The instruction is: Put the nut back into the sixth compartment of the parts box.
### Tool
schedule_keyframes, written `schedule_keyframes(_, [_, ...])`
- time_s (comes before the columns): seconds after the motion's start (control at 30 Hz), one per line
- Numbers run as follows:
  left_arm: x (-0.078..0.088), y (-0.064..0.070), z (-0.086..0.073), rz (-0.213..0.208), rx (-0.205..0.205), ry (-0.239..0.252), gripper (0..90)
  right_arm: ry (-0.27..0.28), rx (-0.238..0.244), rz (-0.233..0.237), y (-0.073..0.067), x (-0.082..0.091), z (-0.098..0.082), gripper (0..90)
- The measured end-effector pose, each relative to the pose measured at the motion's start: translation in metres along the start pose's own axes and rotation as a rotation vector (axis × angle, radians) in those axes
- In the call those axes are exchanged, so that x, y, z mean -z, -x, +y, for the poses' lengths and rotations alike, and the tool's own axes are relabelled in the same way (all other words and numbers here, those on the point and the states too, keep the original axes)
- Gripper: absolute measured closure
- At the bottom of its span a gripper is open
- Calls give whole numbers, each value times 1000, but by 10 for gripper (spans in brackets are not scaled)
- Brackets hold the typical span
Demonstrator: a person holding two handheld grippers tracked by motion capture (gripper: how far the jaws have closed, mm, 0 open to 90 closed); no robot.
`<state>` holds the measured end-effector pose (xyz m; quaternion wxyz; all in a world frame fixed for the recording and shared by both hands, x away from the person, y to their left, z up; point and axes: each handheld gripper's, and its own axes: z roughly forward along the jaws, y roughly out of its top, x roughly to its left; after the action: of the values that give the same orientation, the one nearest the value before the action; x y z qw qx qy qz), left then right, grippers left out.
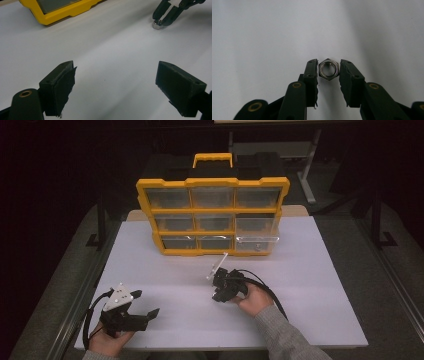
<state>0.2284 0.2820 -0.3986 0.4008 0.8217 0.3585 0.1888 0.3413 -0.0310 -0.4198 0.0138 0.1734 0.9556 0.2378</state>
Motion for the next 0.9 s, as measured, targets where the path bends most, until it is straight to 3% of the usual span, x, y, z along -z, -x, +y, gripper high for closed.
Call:
schedule_keyframes(0.6, [-1,1,0,0,10,8,152,-19,26,-19,-2,-9,3,687])
schedule_keyframes(0.9, [-1,1,0,0,11,6,152,-2,-9,36,8,-6,1,690])
